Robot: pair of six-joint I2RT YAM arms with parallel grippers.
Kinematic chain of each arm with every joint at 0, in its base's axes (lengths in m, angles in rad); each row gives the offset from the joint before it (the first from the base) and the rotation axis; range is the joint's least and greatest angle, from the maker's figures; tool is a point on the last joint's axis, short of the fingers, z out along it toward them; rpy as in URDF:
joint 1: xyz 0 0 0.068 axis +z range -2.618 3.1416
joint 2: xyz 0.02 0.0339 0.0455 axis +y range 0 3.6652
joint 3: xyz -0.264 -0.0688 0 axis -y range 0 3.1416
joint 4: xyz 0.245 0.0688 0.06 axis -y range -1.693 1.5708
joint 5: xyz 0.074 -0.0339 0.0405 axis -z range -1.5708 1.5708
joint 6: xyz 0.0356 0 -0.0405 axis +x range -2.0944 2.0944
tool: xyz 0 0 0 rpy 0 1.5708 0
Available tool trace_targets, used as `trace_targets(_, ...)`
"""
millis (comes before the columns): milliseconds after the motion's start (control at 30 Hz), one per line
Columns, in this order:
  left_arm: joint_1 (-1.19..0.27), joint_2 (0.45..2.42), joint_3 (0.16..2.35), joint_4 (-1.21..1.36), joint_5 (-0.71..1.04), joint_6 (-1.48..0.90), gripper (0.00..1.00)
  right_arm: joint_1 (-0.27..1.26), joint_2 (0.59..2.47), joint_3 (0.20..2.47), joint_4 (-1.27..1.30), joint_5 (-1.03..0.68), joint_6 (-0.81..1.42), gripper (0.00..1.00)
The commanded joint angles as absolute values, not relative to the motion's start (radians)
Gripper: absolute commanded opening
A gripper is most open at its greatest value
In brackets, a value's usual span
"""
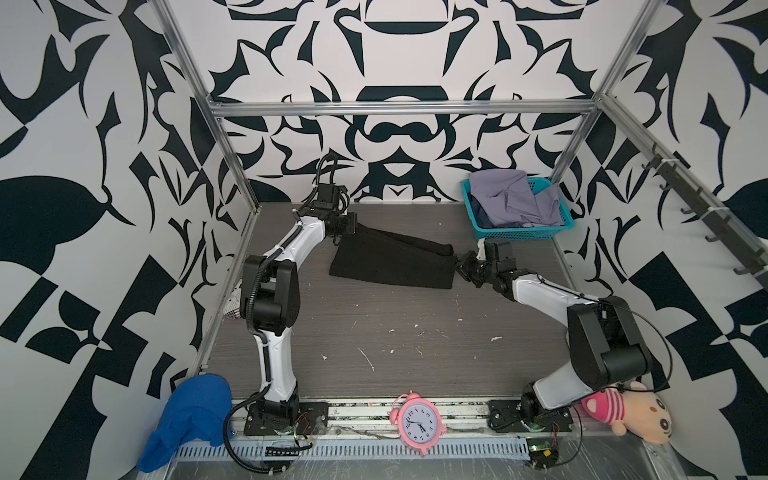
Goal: Fold and stack the skirts
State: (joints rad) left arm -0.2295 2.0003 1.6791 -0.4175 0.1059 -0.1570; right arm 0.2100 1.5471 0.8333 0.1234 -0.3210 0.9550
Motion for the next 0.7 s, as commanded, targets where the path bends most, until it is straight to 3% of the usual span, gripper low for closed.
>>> trace_targets(0, -0.181, 1.891, 1.621, -0.348, 0.016, -0.166, 0.00, 0.182, 1.476, 0.856, 0.069, -0.241, 0.939, 0.00)
trace_targets(233, -0.181, 1.829, 1.544, -0.316, -0.026, -0.157, 0.00, 0.181, 1.432, 0.846, 0.066, -0.242, 0.938, 0.00)
trace_targets(500, -0.181, 1.871, 1.706, -0.360, 0.015, -0.147, 0.00, 0.179, 1.427, 0.881, 0.066, -0.243, 0.946, 0.00)
trace_targets(667, -0.181, 1.822, 1.641, -0.335, 0.029, -0.170, 0.00, 0.179, 1.403, 0.867, 0.081, -0.263, 0.945, 0.00)
